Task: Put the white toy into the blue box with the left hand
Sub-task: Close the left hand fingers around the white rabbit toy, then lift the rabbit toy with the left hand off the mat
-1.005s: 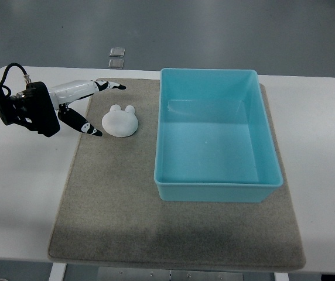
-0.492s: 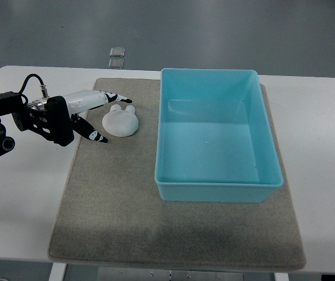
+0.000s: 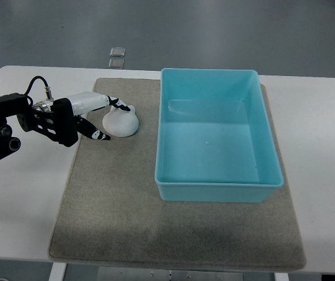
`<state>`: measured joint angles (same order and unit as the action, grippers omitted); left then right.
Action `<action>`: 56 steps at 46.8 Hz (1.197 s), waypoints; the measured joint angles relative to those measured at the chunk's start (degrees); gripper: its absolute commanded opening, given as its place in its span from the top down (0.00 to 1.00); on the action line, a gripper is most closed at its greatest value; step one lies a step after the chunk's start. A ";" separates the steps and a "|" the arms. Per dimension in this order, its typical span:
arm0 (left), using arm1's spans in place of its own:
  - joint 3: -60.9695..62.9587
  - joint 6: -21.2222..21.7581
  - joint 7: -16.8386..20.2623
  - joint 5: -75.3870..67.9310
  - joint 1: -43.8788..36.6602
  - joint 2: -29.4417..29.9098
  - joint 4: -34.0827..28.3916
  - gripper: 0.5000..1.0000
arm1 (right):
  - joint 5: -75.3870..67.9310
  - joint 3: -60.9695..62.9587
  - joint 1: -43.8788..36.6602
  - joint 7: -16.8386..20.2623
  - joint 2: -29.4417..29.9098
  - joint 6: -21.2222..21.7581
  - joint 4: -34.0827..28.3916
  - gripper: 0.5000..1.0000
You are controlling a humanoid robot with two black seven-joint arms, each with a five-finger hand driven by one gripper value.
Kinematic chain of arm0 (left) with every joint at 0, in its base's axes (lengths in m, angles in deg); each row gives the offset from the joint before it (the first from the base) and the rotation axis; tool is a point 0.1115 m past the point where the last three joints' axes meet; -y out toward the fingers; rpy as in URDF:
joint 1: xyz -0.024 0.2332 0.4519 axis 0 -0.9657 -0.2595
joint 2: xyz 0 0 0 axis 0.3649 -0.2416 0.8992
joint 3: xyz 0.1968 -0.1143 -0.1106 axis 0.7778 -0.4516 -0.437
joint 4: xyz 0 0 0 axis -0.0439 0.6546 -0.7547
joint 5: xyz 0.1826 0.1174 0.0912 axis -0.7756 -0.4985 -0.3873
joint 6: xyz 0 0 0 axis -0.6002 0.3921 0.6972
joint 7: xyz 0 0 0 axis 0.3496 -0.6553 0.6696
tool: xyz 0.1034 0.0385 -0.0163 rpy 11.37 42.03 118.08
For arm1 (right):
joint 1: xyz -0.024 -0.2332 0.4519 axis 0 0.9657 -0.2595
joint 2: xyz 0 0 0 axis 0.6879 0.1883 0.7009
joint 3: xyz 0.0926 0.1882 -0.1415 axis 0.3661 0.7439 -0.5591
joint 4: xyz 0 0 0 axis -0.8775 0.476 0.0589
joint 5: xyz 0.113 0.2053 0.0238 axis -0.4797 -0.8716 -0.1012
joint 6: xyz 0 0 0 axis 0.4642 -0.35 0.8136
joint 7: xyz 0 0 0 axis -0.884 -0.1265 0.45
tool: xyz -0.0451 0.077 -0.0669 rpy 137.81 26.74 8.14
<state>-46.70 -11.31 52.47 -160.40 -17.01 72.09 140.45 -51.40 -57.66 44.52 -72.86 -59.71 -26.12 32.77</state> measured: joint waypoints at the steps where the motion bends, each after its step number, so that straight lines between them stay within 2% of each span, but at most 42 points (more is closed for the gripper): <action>1: 0.00 0.00 0.00 -0.44 0.00 -0.10 -0.22 0.36 | 0.00 0.00 -0.01 0.00 0.00 0.00 0.00 0.13; 4: -0.04 0.00 0.00 -0.93 0.01 -0.20 -0.64 0.38 | 0.00 0.00 0.00 0.00 0.00 0.00 0.00 0.13; 8: -0.08 0.00 0.00 -1.03 0.00 -0.77 -0.73 0.48 | 0.00 0.00 0.00 0.00 0.00 0.00 0.00 0.13; 12: -0.09 0.00 0.00 -1.03 0.01 -1.10 -0.74 0.70 | 0.00 0.00 -0.01 0.00 0.00 0.00 0.00 0.13; 16: -0.09 0.00 0.00 -1.02 0.01 -1.38 -0.73 1.00 | 0.00 0.00 -0.02 0.00 0.00 0.01 0.00 0.13; 30: -0.13 0.26 0.00 -0.52 0.00 -1.49 -0.76 1.00 | 0.00 0.00 0.00 0.00 0.00 0.03 0.00 0.13; 41: -1.36 4.57 -0.08 1.51 0.01 -0.77 -2.06 1.00 | 0.00 0.00 0.00 0.00 0.00 0.01 0.00 0.13; 49: -4.05 7.94 -0.09 11.38 0.55 -0.06 -1.94 1.00 | 0.00 0.00 0.00 0.00 0.00 -0.01 0.00 0.13; 56: -6.85 8.43 -0.02 13.34 2.00 0.93 -0.74 1.00 | 0.00 0.00 -0.01 0.00 0.00 0.01 0.00 0.13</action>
<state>-53.55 -2.89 52.45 -147.06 -15.00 73.02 139.72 -51.40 -57.66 44.51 -72.86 -59.71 -26.11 32.76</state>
